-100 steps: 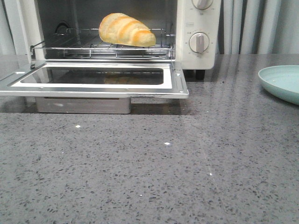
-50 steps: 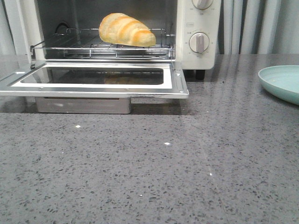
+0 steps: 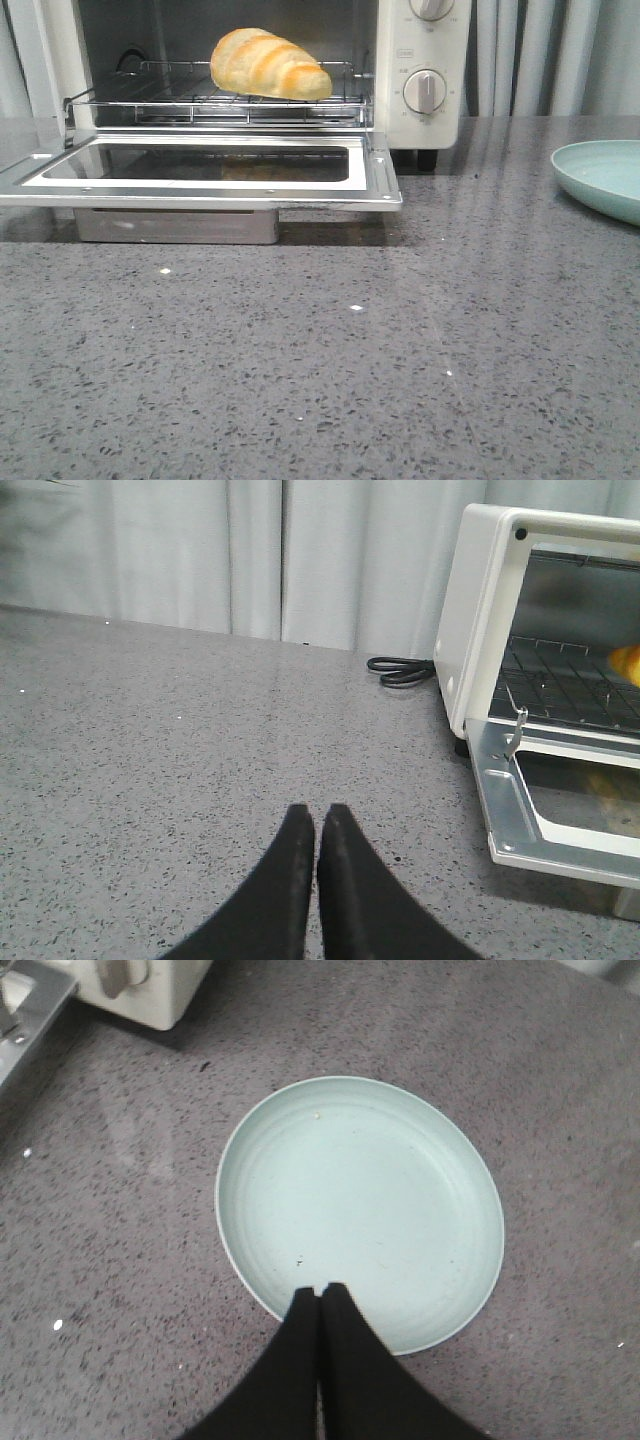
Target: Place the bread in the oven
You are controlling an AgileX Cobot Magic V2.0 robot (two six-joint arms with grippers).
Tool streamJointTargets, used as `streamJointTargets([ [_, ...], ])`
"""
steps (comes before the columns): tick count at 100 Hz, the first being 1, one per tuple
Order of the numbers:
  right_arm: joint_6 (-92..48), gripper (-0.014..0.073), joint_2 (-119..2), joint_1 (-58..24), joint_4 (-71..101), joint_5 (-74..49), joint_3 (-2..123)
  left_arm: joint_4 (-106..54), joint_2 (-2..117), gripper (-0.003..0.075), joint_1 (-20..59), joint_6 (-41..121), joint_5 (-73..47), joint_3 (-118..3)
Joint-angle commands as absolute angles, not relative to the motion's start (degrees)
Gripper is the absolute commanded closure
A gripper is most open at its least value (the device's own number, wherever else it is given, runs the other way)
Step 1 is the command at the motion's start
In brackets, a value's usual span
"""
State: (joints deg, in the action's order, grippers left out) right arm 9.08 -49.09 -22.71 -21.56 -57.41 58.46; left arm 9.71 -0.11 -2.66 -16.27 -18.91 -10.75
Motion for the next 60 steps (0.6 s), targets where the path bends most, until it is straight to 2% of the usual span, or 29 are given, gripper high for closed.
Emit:
streamJointTargets([
  [1,9.24,0.0669,-45.65,-16.53,-19.47,-46.93,54.68,9.54,-1.59,0.0741,-2.75,-16.23,-14.42,-12.21],
  [29,5.76,0.0669,-38.65,-0.95,-9.54,-34.44,42.17,9.54,-1.59,0.0741,-2.75,-16.23,-14.42,-12.21],
  [60,2.75,0.0669,-25.41,6.34,-5.4,-18.33,29.86,9.54,-1.59,0.0741,-2.75,-16.23,-14.42,-12.21],
])
